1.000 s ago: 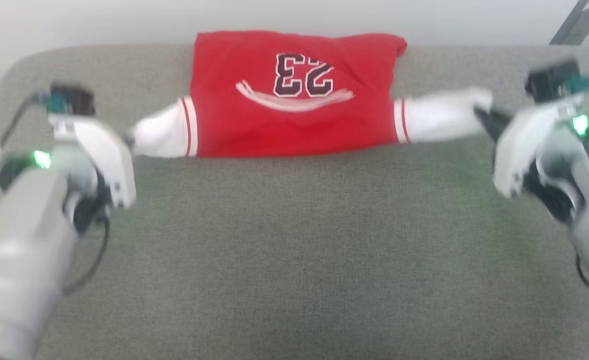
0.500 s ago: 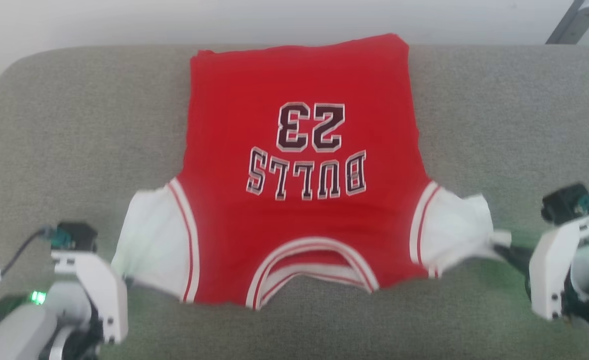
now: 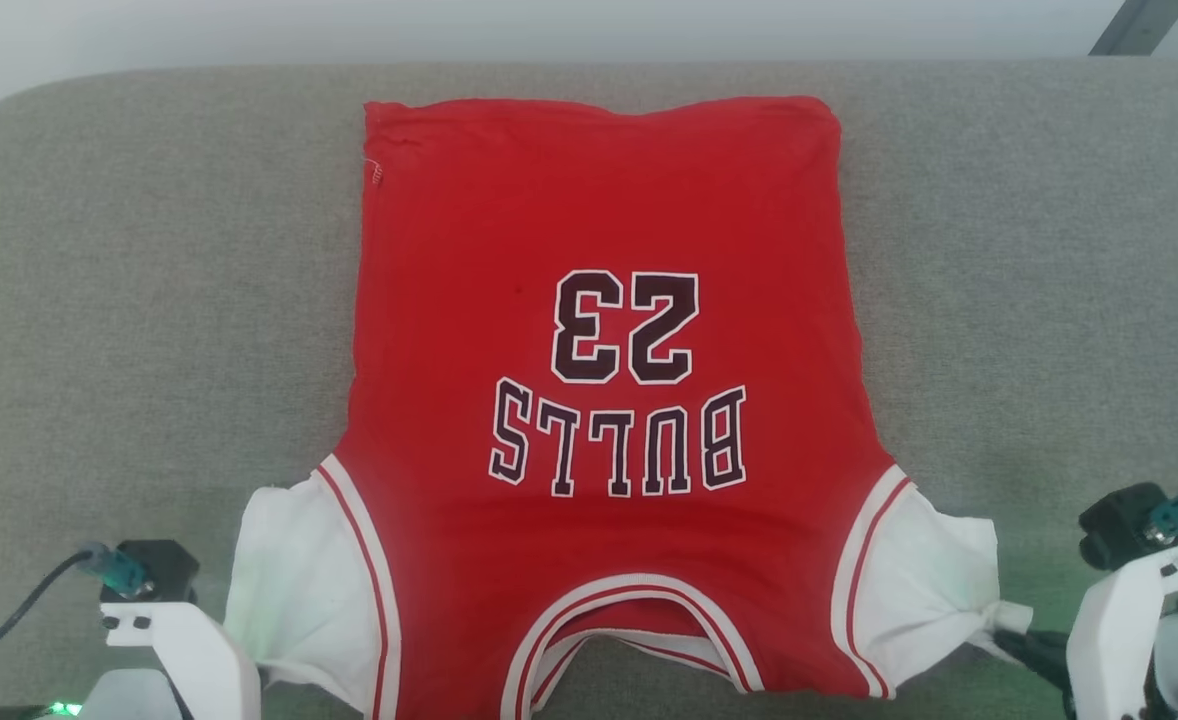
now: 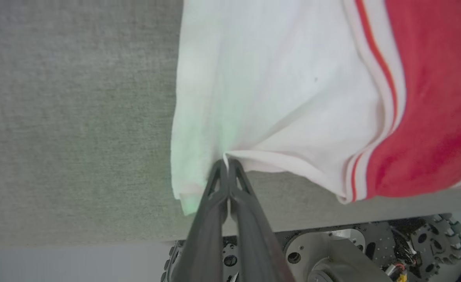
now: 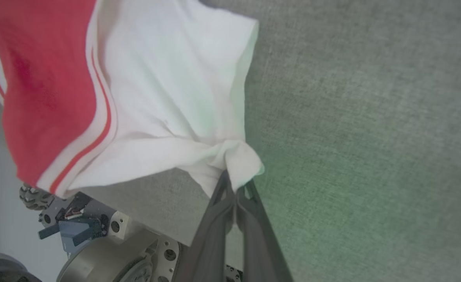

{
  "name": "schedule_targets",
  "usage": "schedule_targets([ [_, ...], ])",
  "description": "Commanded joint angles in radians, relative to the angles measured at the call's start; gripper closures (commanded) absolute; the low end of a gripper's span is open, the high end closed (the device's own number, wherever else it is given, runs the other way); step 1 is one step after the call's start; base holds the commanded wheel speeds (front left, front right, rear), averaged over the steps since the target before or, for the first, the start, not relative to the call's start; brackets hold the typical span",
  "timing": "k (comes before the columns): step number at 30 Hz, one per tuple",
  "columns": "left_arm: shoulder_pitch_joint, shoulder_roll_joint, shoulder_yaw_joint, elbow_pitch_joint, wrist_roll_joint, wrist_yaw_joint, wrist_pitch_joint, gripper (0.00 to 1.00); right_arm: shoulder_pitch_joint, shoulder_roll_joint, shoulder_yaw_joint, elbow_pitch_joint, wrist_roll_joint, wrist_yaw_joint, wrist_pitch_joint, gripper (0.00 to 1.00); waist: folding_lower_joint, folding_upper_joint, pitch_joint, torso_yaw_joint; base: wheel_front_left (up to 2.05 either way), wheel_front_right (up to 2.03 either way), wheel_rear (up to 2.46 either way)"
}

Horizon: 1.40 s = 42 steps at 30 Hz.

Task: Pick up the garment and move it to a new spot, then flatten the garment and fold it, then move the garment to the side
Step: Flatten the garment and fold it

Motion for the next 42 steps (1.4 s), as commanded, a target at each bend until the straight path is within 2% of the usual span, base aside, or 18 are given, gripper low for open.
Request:
schedule_targets([
  [1, 0.011, -0.005, 0.003, -0.01, 0.002, 0.008, -0.011, 1.0, 0.017, 0.02, -0.013, -0.007, -0.018, 0.0, 0.012, 0.99, 0.0, 0.0, 0.005, -0.001, 0.0, 0.0, 0.0],
  [2, 0.012, -0.01, 0.006, -0.015, 0.002, 0.012, -0.016, 1.0, 0.017, 0.04, -0.029, -0.01, -0.03, 0.0, 0.013, 0.51, 0.0, 0.0, 0.007, -0.001, 0.0, 0.0, 0.0],
  [3, 0.01, -0.013, 0.005, -0.019, 0.007, 0.015, -0.021, 1.0, 0.018, 0.052, -0.037, -0.013, -0.042, 0.0, 0.019, 0.28, 0.0, 0.0, 0.009, -0.001, 0.0, 0.0, 0.0],
  [4, 0.006, -0.016, 0.006, -0.02, 0.01, 0.019, -0.026, 1.0, 0.02, 0.064, -0.044, -0.015, -0.054, 0.0, 0.025, 0.1, 0.0, 0.0, 0.011, -0.002, 0.0, 0.0, 0.0],
  [5, 0.0, -0.022, 0.009, -0.021, 0.012, 0.019, -0.032, 1.0, 0.02, 0.078, -0.054, -0.014, -0.068, 0.0, 0.031, 0.0, 0.0, 0.0, 0.012, -0.001, 0.0, 0.0, 0.0],
  [9, -0.021, -0.043, 0.005, -0.017, 0.025, 0.016, -0.05, 1.0, 0.0, 0.111, -0.089, -0.045, -0.093, 0.0, 0.059, 0.0, 0.0, 0.0, 0.018, 0.001, 0.0, 0.0, 0.0],
  [15, -0.048, -0.07, -0.011, -0.007, 0.037, 0.006, -0.059, 1.0, -0.071, 0.16, -0.188, -0.155, -0.127, 0.0, 0.061, 0.0, 0.0, 0.0, 0.03, 0.01, 0.0, 0.0, 0.0],
  [18, -0.064, -0.083, -0.02, 0.004, 0.043, -0.003, -0.058, 1.0, -0.156, 0.2, -0.25, -0.189, -0.165, 0.0, 0.013, 0.0, 0.0, 0.0, 0.044, 0.021, 0.0, 0.0, 0.0],
  [22, -0.1, -0.104, -0.028, 0.018, 0.055, -0.019, -0.062, 1.0, -0.313, 0.217, -0.238, -0.152, -0.229, 0.0, -0.067, 0.0, 0.0, 0.0, 0.071, 0.037, 0.0, 0.0, 0.0],
  [27, -0.155, -0.133, -0.042, 0.038, 0.068, -0.046, -0.059, 1.0, -0.55, 0.198, -0.182, 0.027, -0.292, 0.0, -0.147, 0.0, 0.0, 0.0, 0.116, 0.08, 0.0, 0.0, 0.0],
  [28, -0.179, -0.146, -0.051, 0.048, 0.077, -0.057, -0.056, 1.0, -0.647, 0.197, -0.166, 0.121, -0.301, 0.0, -0.17, 0.0, 0.0, 0.0, 0.137, 0.105, 0.0, 0.0, 0.0],
  [31, -0.22, -0.174, -0.062, 0.066, 0.089, -0.076, -0.061, 1.0, -0.77, 0.188, -0.147, 0.283, -0.312, 0.0, -0.18, 0.0, 0.0, 0.0, 0.167, 0.144, 0.0, 0.0, 0.0],
  [32, -0.22, -0.174, -0.062, 0.066, 0.089, -0.076, -0.061, 1.0, -0.77, 0.188, -0.147, 0.283, -0.312, 0.0, -0.18, 0.0, 0.0, 0.0, 0.167, 0.144, 0.0, 0.0, 0.0],
  [37, -0.277, -0.227, -0.094, 0.109, 0.103, -0.112, -0.061, 1.0, -0.94, 0.17, -0.116, 0.552, -0.346, 0.0, -0.166, 0.0, 0.0, 0.0, 0.212, 0.208, 0.0, 0.0, 0.0],
  [42, -0.318, -0.276, -0.114, 0.167, 0.107, -0.14, -0.071, 1.0, -1.06, 0.158, -0.108, 0.781, -0.379, 0.0, -0.097, 0.0, 0.0, 0.0, 0.246, 0.255, 0.0, 0.0, 0.0],
])
